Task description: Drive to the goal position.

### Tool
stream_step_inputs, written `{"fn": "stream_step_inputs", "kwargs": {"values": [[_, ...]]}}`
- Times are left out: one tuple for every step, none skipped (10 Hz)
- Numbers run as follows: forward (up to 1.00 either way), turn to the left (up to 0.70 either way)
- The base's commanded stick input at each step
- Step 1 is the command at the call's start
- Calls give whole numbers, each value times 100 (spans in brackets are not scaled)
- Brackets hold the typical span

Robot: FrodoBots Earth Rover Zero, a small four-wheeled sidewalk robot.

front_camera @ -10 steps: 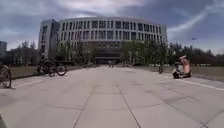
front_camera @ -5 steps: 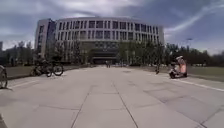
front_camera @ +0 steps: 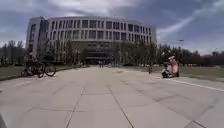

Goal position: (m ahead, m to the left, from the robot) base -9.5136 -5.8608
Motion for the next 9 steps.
{"fn": "stream_step_inputs", "kwargs": {"values": [[0, -60], [0, -60], [0, -60], [0, -60], [0, -60], [0, -60], [0, -60], [0, -60], [0, -60]]}}
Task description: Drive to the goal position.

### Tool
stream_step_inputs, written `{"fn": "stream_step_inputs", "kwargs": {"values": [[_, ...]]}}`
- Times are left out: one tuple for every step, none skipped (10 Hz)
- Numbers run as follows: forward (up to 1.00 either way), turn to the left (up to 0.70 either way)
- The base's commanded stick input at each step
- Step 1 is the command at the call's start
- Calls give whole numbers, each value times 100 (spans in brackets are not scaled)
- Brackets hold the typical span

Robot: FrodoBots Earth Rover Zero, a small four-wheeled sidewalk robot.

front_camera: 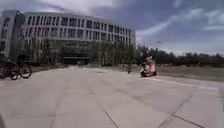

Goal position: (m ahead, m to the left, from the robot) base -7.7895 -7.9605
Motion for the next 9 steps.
{"fn": "stream_step_inputs", "kwargs": {"values": [[0, -60], [0, -60], [0, -60], [0, -60], [0, -60], [0, -60], [0, -60], [0, -60], [0, -60]]}}
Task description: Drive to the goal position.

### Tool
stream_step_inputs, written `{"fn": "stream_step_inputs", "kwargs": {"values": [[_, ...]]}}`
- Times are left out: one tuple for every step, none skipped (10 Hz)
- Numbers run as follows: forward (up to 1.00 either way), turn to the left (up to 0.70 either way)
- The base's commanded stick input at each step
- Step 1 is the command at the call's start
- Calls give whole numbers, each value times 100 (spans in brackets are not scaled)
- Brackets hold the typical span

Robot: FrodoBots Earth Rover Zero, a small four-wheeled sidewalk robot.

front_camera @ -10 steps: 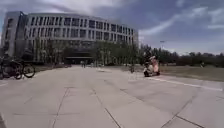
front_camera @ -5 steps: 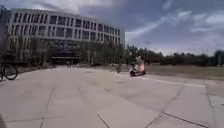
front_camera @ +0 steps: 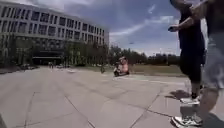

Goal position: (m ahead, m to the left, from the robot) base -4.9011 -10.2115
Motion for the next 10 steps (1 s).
{"fn": "stream_step_inputs", "kwargs": {"values": [[0, -60], [0, -60], [0, -60], [0, -60], [0, -60], [0, -60], [0, -60], [0, -60], [0, -60], [0, -60]]}}
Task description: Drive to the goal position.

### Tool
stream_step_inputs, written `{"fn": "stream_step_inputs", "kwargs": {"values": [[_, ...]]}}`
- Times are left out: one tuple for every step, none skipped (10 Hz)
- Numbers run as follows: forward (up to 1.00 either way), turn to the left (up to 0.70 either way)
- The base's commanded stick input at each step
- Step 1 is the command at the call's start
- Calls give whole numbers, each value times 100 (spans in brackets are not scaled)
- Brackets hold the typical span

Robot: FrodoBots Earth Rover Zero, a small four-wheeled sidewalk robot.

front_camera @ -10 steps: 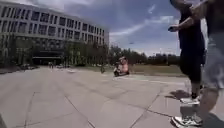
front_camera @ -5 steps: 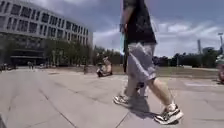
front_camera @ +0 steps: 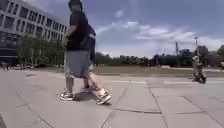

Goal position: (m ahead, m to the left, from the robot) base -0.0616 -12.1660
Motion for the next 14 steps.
{"fn": "stream_step_inputs", "kwargs": {"values": [[0, -60], [0, -60], [0, -60], [0, -60], [0, -60], [0, -60], [0, -60], [0, -60], [0, -60], [0, -60], [0, -60], [0, -60], [0, -58], [0, -49]]}}
